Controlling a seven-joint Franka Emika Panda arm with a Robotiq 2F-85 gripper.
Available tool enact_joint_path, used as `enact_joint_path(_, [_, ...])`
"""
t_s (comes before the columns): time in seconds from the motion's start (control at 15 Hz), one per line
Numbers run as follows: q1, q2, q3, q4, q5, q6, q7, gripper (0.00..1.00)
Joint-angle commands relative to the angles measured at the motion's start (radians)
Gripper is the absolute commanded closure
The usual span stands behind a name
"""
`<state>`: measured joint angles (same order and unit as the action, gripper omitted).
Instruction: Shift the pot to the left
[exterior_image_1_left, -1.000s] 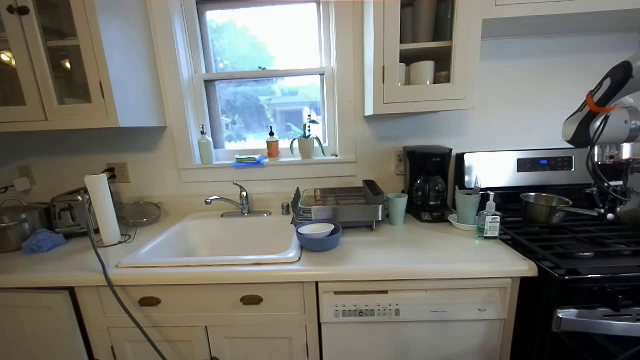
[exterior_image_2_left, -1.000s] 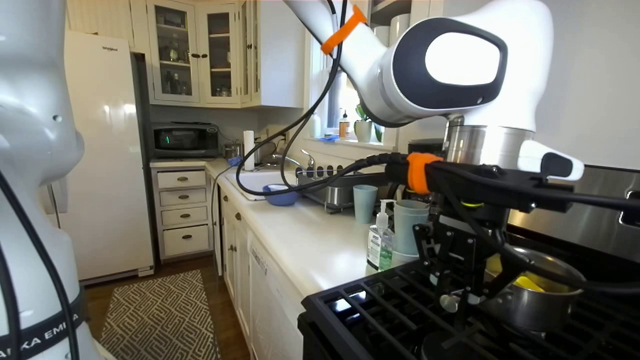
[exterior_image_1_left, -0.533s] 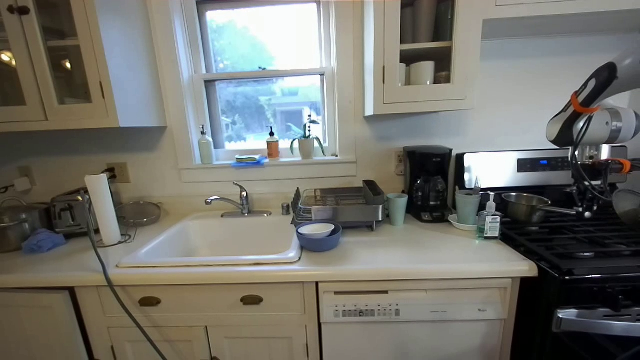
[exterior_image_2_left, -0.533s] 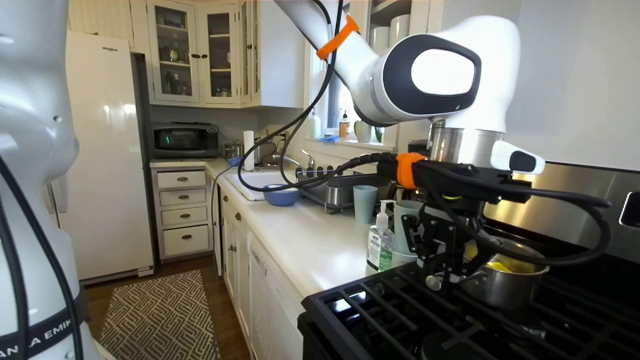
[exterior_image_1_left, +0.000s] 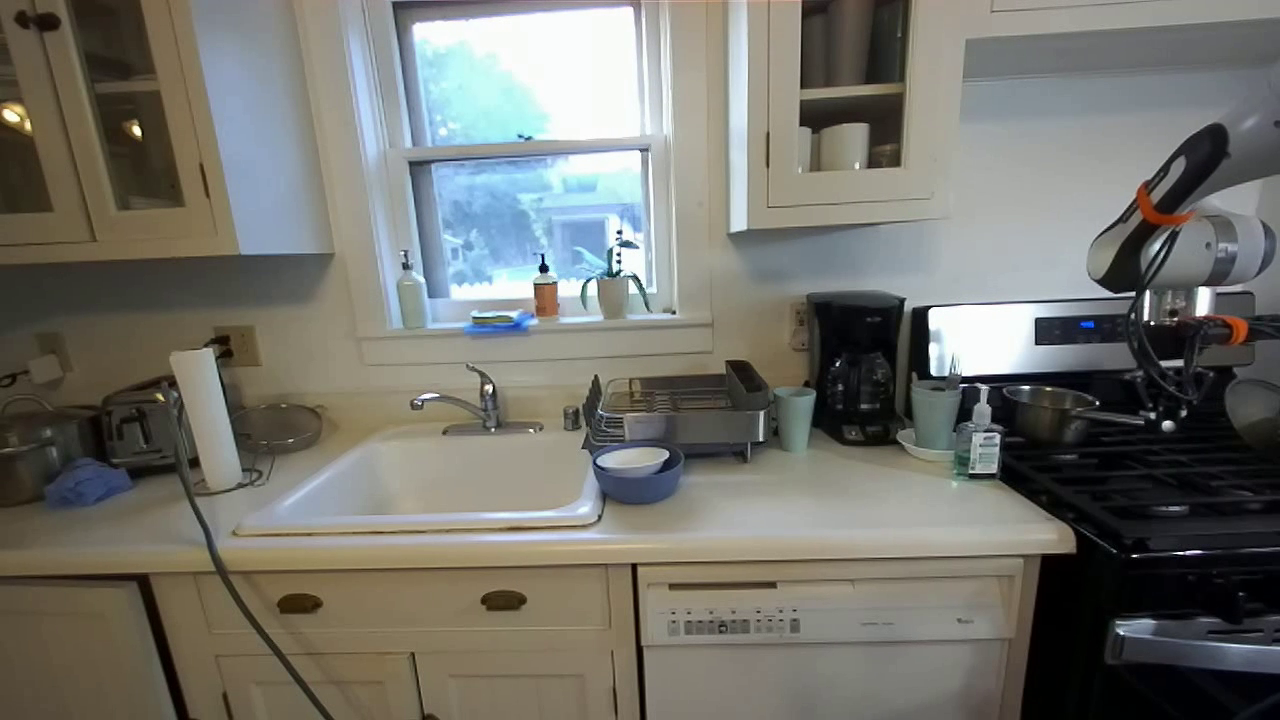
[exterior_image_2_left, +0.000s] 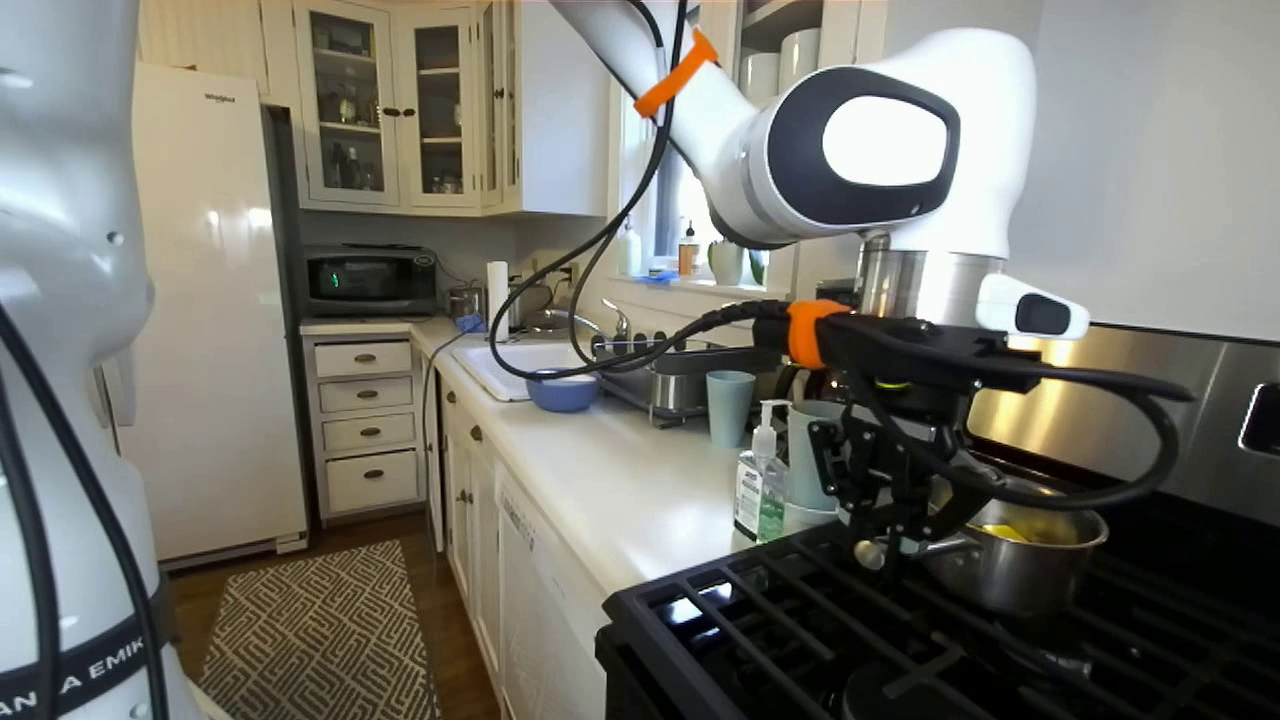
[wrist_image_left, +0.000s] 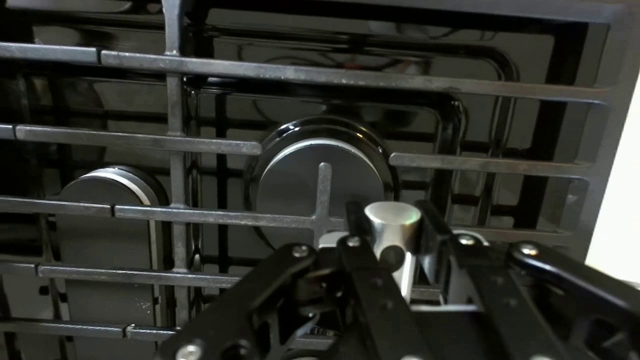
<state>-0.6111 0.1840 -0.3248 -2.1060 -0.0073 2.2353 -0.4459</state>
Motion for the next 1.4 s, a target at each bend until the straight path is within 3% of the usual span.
enact_joint_path(0.0, [0.019, 0.038, -0.019, 0.046, 0.056, 0.011, 0.07, 0.93])
enact_joint_path(1.07, [0.034, 0.058, -0.03, 0.064, 0.05, 0.038, 0.207, 0.93])
enact_joint_path(1.13, [0.035, 0.055, -0.03, 0.062, 0.047, 0.034, 0.206, 0.47])
enact_joint_path(1.33, [0.035, 0.046, -0.031, 0.057, 0.04, 0.017, 0.192, 0.34])
